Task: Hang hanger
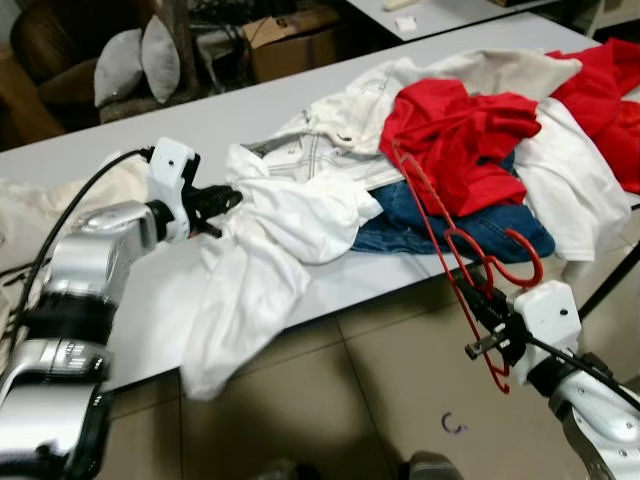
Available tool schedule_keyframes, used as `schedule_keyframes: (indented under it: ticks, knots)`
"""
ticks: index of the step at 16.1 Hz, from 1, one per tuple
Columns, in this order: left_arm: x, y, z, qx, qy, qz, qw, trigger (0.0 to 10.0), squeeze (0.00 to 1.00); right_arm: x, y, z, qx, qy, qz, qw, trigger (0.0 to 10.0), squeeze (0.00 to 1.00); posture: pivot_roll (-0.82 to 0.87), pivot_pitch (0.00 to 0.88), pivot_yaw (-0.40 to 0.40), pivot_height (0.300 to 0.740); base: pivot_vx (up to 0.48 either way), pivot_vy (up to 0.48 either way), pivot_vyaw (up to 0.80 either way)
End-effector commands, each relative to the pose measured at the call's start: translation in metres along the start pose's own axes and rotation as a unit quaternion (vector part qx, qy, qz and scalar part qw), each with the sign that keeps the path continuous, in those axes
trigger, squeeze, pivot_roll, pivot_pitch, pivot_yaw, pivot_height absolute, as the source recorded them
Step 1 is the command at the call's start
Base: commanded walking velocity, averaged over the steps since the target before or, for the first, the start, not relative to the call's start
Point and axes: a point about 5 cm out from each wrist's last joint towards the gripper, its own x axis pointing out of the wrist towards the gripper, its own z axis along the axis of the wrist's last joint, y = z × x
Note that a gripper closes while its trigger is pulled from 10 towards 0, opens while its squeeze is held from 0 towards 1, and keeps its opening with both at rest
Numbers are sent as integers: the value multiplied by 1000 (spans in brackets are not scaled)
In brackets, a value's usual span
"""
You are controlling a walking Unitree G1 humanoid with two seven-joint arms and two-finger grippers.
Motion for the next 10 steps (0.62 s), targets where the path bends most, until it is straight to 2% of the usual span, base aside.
schedule_keyframes:
  ticks: [1, 3, 4, 6, 8, 10]
  knots:
    - [-4, -4, 11, 47, -13, -22, 999, 10000, 1000, 1, 4, 4, -1, -9, 8, 1000, 10000, 0, -202, 0, 166, 740, 0, 0, 0]
    - [-6, -17, 12, 87, -14, -72, 993, 10000, 1000, 1, 4, 4, 1, -9, 11, 1000, 10000, 0, -198, 0, 164, 740, 0, 0, 0]
    - [-7, -27, 16, 93, -35, -103, 990, 10000, 1000, 1, 5, 4, 1, -9, 11, 1000, 10000, 0, -199, 0, 165, 740, 0, 0, 0]
    - [-10, -36, 19, 106, -52, -122, 985, 10000, 1000, 0, 4, 4, 1, -9, 10, 1000, 10000, 0, -203, 0, 170, 740, 0, 0, 0]
    - [-4, -42, 1, 164, 5, -107, 981, 10000, 0, 0, 5, 4, 2, -9, 10, 1000, 10000, 0, -202, 0, 169, 740, 0, 0, 0]
    - [0, -40, -9, 194, 40, -87, 976, 10000, 0, 1, 6, 4, 2, -10, 11, 1000, 10000, 0, -206, 0, 172, 740, 0, 0, 0]
